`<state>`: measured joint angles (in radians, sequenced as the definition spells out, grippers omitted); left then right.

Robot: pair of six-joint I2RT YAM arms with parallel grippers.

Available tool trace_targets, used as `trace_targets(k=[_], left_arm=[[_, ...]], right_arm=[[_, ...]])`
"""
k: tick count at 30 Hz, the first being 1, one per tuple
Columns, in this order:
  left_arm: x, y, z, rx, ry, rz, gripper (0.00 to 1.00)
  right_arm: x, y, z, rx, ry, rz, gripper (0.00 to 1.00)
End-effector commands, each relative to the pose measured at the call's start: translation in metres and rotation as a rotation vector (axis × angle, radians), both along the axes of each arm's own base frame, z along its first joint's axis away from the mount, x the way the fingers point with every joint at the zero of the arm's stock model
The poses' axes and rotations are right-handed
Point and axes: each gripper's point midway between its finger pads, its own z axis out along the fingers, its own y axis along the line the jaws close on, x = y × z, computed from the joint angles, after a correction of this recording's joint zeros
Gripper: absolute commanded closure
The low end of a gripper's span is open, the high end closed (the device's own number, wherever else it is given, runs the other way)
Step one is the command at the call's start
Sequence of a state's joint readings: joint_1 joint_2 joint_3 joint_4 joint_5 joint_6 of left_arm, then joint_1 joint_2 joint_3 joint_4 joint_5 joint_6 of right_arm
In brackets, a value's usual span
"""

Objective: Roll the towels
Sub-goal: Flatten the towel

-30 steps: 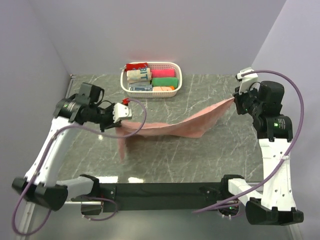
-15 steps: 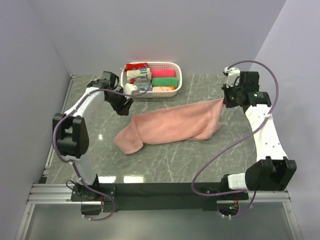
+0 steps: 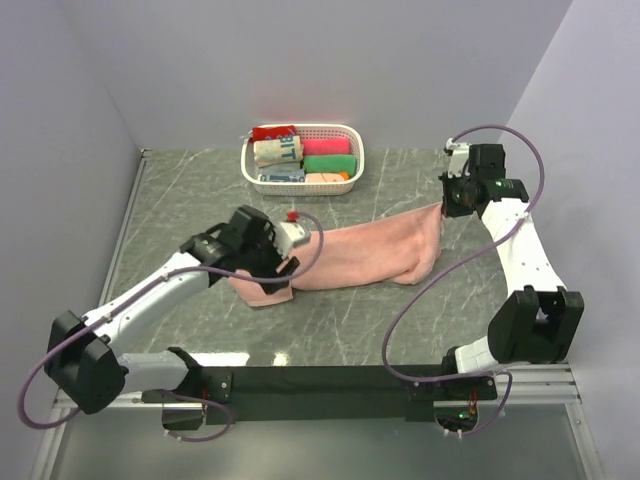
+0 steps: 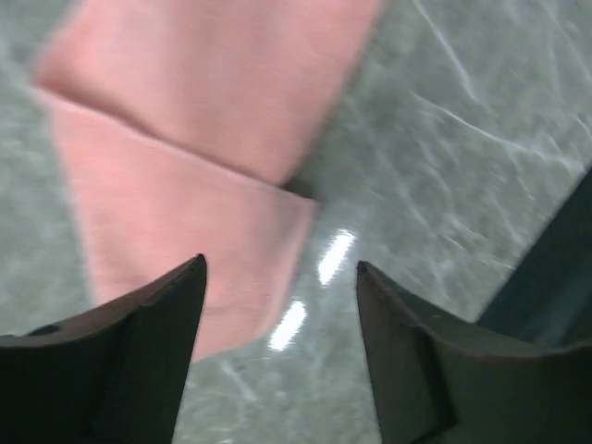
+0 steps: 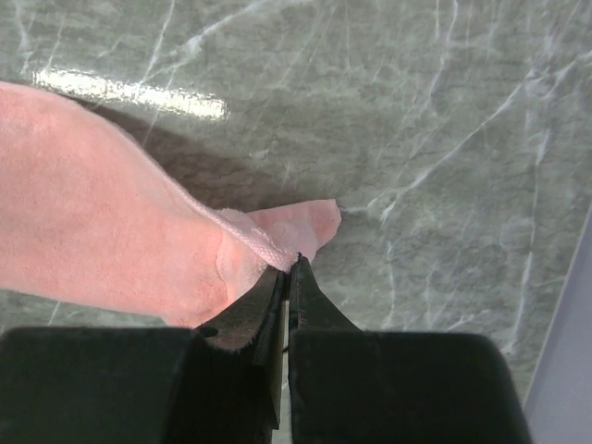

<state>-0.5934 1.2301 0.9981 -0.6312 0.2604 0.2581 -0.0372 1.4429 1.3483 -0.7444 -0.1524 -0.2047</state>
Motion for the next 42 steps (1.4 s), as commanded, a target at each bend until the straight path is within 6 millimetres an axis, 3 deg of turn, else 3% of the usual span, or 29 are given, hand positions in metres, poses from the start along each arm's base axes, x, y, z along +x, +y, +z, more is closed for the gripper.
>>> trace_targets(k=[1, 3, 5, 11, 18, 28, 33, 35, 38, 40, 41, 42], left_arm=[[-0.009, -0.012, -0.023, 0.03, 0.05, 0.051, 0.34], [-0.022, -0.02, -0.044, 0.096, 0.126, -0.005, 0.47], [-0.022, -0.024, -0.053, 0.121, 0.142, -0.006, 0.51], [-0.011, -0.032, -0.077, 0.166, 0.169, 0.025, 0.54], [-0.01, -0.034, -0.113, 0.226, 0.239, 0.033, 0.51], [0.001, -0.044, -0.137, 0.247, 0.273, 0.049, 0.55], [-0.005, -0.038, -0.15, 0.266, 0.355, 0.035, 0.88], [-0.005, -0.033, -0.15, 0.278, 0.376, 0.037, 0.99], [0.0, -0.029, -0.14, 0.274, 0.375, 0.039, 1.0], [0.002, -0.032, -0.109, 0.205, 0.365, 0.005, 0.99], [0.013, -0.027, -0.082, 0.14, 0.326, 0.023, 0.99], [0.01, -0.021, -0.067, 0.119, 0.337, 0.023, 0.99]], right_arm=[[0.009, 0.002, -0.001, 0.024, -0.007, -0.027, 1.0], [0.01, 0.003, -0.004, 0.028, 0.001, -0.03, 1.0], [0.01, 0.003, -0.005, 0.033, 0.004, -0.033, 1.0], [0.009, 0.004, -0.006, 0.04, 0.006, -0.034, 1.0], [0.011, 0.004, -0.01, 0.042, 0.017, -0.034, 1.0], [0.007, 0.004, -0.016, 0.037, 0.025, -0.028, 1.0], [0.004, 0.003, -0.015, 0.028, 0.022, -0.022, 1.0], [0.004, 0.002, -0.014, 0.025, 0.017, -0.021, 1.0], [0.004, 0.002, -0.014, 0.024, 0.018, -0.016, 1.0], [0.004, 0.001, -0.011, 0.018, 0.017, -0.011, 1.0], [0.003, 0.001, -0.008, 0.016, 0.012, -0.01, 1.0], [0.003, -0.001, -0.005, 0.006, 0.005, -0.002, 1.0]])
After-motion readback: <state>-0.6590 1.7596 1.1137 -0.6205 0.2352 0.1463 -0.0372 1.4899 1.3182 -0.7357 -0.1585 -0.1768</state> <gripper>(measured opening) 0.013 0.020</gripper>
